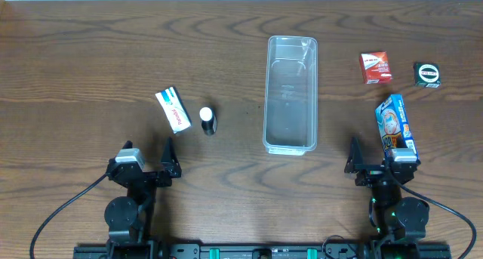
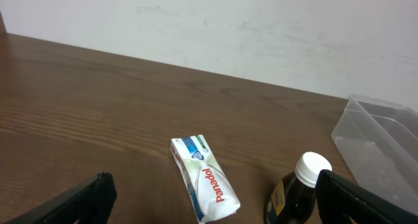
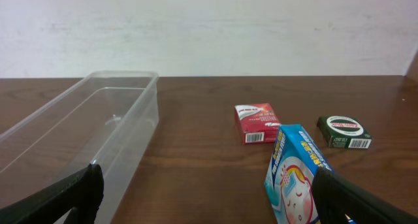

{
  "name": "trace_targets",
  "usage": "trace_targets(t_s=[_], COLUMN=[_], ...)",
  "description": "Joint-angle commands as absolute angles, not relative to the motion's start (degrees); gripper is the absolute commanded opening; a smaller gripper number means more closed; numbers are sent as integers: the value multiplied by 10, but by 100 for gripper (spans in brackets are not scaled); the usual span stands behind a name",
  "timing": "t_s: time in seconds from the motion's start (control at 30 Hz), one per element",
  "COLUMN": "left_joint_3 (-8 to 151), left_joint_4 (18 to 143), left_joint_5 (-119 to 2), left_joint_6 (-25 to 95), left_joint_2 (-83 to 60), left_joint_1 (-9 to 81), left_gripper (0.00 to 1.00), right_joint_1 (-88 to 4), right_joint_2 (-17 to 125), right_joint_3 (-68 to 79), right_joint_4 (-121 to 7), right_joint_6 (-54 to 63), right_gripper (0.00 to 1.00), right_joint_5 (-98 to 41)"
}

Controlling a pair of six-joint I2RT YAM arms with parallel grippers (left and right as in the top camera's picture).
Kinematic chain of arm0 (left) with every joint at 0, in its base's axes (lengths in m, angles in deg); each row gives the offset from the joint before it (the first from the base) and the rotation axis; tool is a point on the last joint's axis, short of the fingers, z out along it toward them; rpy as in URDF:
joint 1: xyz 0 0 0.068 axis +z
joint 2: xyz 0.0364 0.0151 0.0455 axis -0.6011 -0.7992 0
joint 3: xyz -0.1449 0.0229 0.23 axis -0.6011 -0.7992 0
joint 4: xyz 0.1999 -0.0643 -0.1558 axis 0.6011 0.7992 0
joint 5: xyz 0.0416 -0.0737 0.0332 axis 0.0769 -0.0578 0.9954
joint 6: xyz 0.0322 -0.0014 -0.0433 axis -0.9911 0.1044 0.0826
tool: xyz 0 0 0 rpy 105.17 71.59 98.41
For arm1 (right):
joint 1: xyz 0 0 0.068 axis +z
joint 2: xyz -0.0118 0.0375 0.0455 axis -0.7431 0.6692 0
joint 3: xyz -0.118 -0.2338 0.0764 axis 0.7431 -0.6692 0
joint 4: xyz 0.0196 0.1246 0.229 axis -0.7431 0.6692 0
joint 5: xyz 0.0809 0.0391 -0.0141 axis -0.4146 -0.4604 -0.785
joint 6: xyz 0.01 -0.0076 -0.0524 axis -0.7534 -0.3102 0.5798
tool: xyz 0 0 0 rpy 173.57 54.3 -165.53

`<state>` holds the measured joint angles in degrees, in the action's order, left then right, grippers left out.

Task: Pack container
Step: 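Move the right gripper toward the blue Kool Fever box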

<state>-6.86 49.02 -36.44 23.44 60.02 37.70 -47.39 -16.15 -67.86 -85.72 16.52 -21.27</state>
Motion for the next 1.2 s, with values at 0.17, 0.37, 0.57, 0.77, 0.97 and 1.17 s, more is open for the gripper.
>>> trace_targets(t_s=[0.17, 0.37, 0.57, 0.77, 0.97, 1.17], left_joint_3=[-84, -84, -84, -84, -84, -84], left_joint_4=[500, 500, 499, 500, 500, 499], left_joint_5=[-368, -368, -368, -368, -368, -368], left_joint_6=[223, 223, 223, 223, 223, 223], left_joint_2=[604, 604, 604, 604, 604, 604], left_joint_1=[381, 381, 381, 381, 381, 381], left_gripper=[98, 98, 98, 98, 98, 98], right_joint_1=[-468, -468, -468, -468, -468, -468], right_joint_2=[-164, -164, -164, -164, -164, -164], right_joint_3=[-680, -680, -680, -680, -680, -680], right_joint_4=[-855, -855, -855, -855, -870, -868], right_joint_6=[172, 172, 172, 172, 162, 18], right_gripper=[99, 99, 99, 99, 99, 99], right_joint_5=[-215, -215, -215, -215, -232, -362])
